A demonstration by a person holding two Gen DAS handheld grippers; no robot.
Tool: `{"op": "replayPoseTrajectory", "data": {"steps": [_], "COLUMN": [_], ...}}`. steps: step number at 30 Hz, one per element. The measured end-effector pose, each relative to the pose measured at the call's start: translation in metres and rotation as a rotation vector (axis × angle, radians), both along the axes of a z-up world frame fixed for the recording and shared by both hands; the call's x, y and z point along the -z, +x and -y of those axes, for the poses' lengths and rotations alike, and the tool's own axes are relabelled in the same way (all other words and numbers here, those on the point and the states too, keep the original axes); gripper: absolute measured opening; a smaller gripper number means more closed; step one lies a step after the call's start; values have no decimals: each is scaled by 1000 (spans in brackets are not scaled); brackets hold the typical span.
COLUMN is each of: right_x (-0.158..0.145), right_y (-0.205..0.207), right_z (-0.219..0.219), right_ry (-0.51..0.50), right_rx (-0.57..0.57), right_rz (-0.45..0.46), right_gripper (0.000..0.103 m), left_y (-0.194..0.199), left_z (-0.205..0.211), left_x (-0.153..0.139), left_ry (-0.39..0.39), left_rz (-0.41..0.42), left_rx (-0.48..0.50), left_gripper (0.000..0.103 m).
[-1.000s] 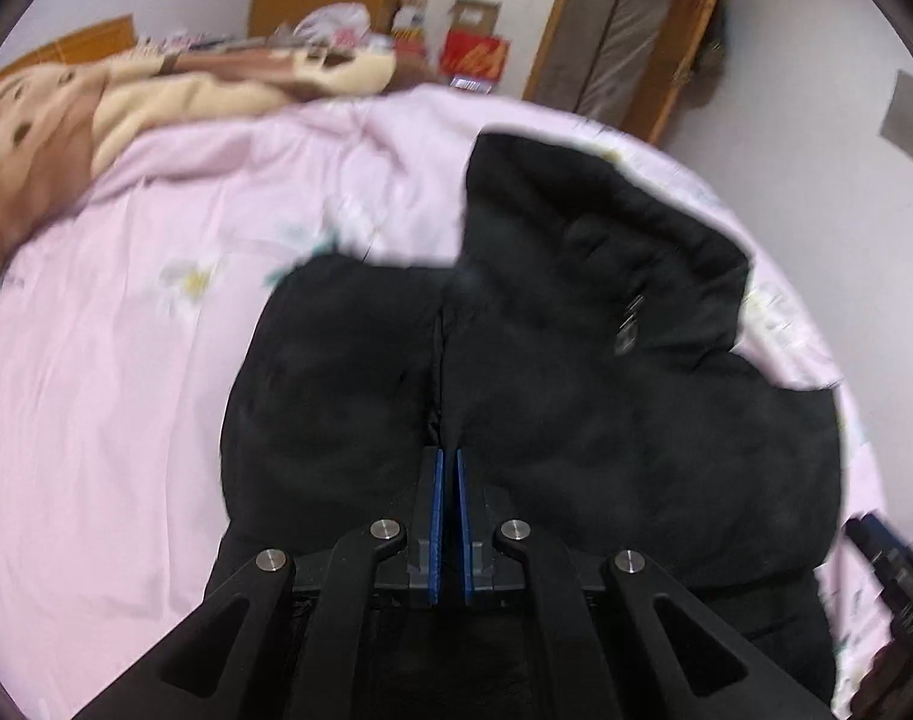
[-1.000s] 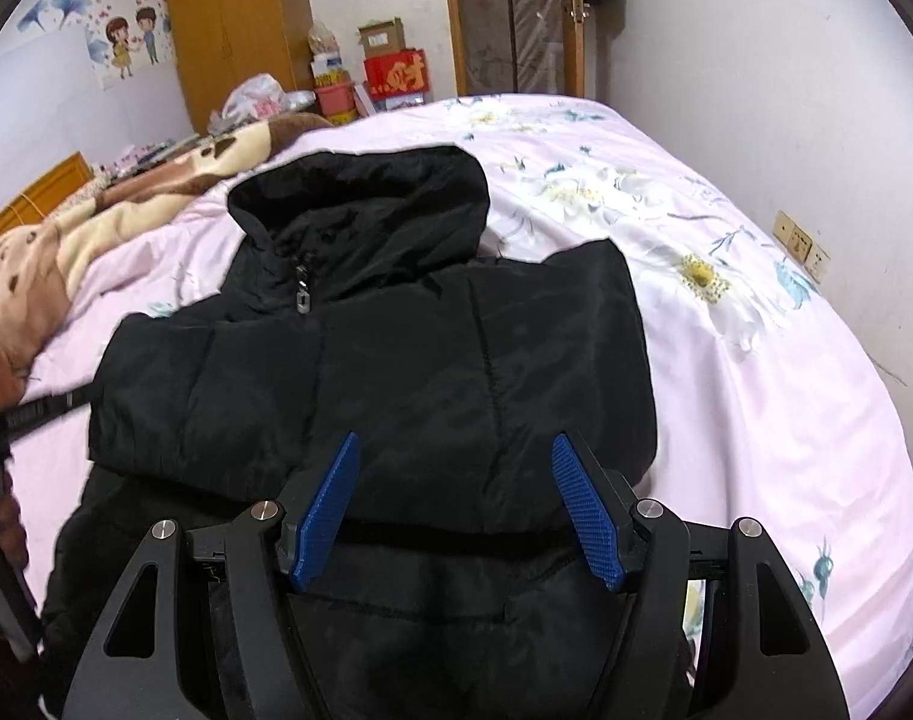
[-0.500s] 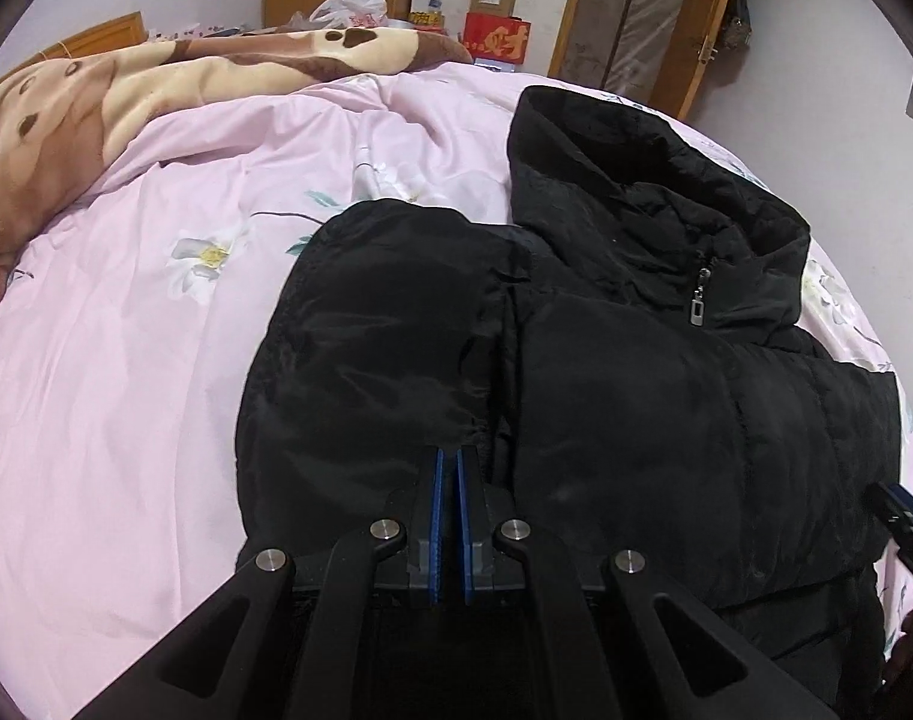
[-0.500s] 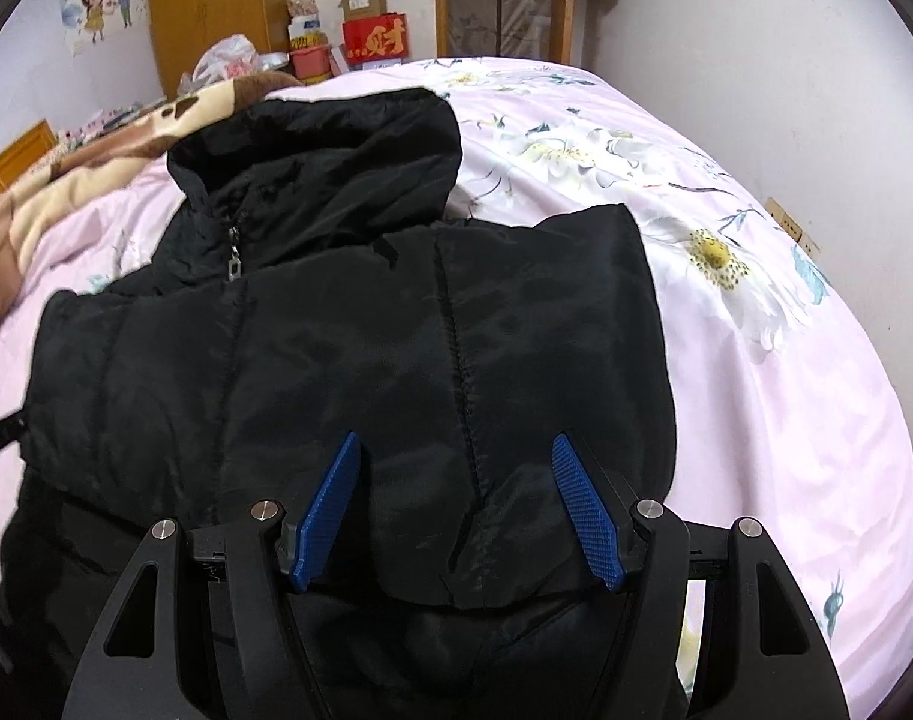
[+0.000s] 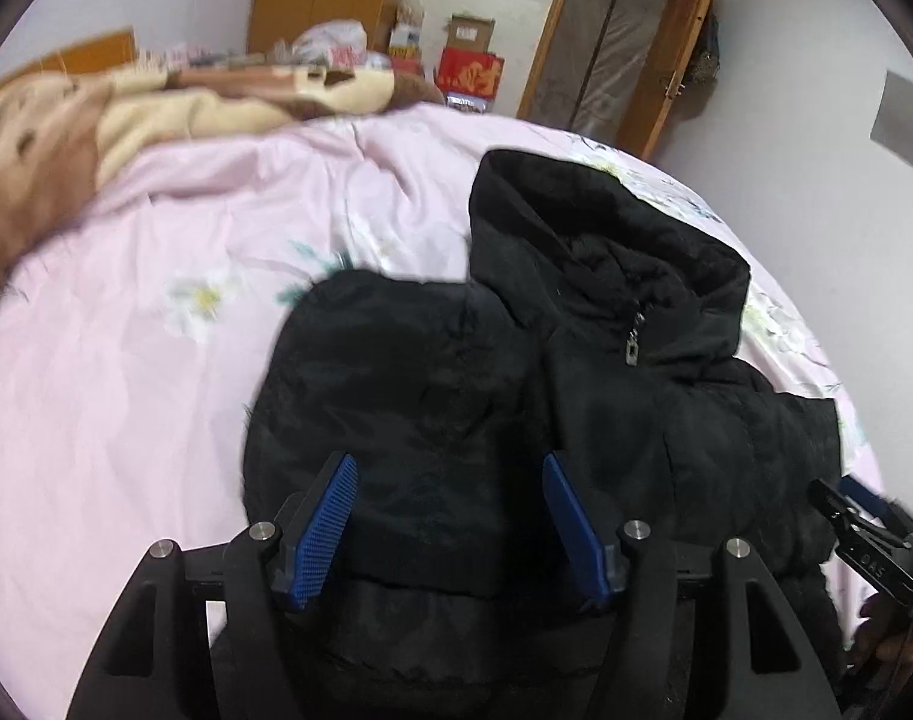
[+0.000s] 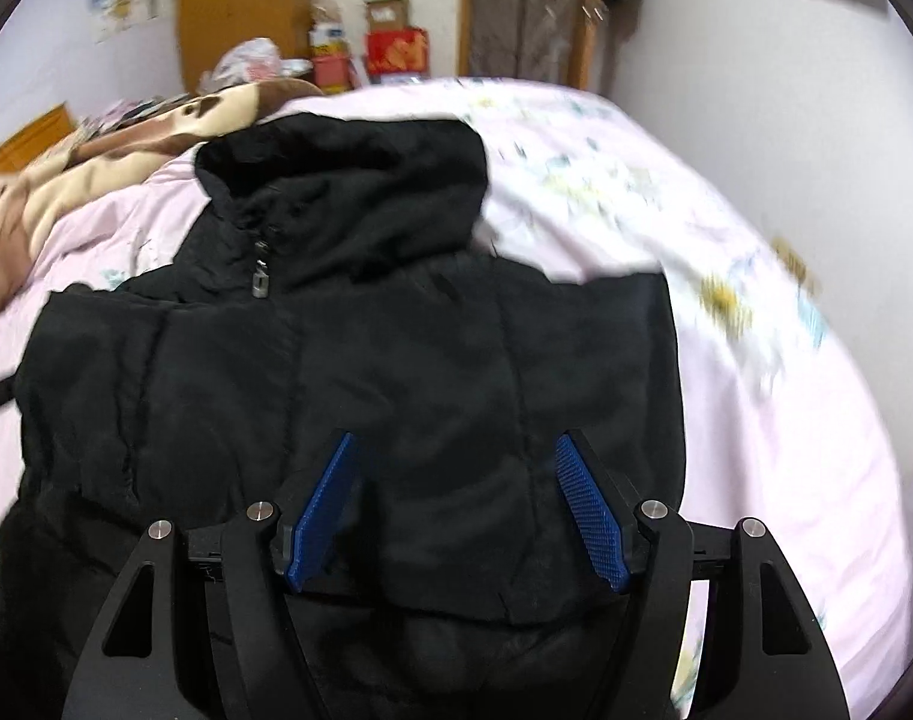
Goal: Fold large clothes
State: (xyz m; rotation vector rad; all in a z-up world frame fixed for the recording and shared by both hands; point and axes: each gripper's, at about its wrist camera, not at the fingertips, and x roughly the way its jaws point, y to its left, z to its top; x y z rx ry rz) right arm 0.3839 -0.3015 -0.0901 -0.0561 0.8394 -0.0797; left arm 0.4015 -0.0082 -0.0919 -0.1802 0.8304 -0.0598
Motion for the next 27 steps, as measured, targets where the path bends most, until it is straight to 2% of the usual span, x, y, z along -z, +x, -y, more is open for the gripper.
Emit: {"op": "replayPoseTrajectory", "data": {"steps": [2,5,7,9,11,13,16,18,21,24,27], "right_x": [4,28,41,43,47,51,53,54,54,45,20], "right_y": [6,25,33,36,39,42,43,44,46,51,56], "right_z": [-12,-23,-32,-34,-31,-28,-23,-22,-22,-19,-13], "right_ry": [-17,-18,-61,-54,-34,-15,2,7,13,25,78], "right_rx": [-43,-67,-58,-49,-32,-21,-26,-29,-40,-58,-86], "right_rz": [-17,-89,-105,-95,-106,-117,-128,-133,-148,-183,-130], "right_gripper": [69,69,70,72,73,73,74,74,75,75,75], "left_y": [-1,3,8,17,23,32,43,46,53,57,64], "left_z": [6,16,30,49,61,66,61,57,54,50,41], "left_x": [-7,-11,-7,5,16,30,44,50,57,49,27], "left_ry": [62,62,40,67,102,116,81,85,72,52,5], "left_rz": [41,57,42,9,11,-29,-69,-76,-114,-118,-78], "left_rx": [-30,-8,61,125,134,140,128,134,142,161,184], "left_gripper": [64,64,64,64,64,64,68,72,73,73,73]}}
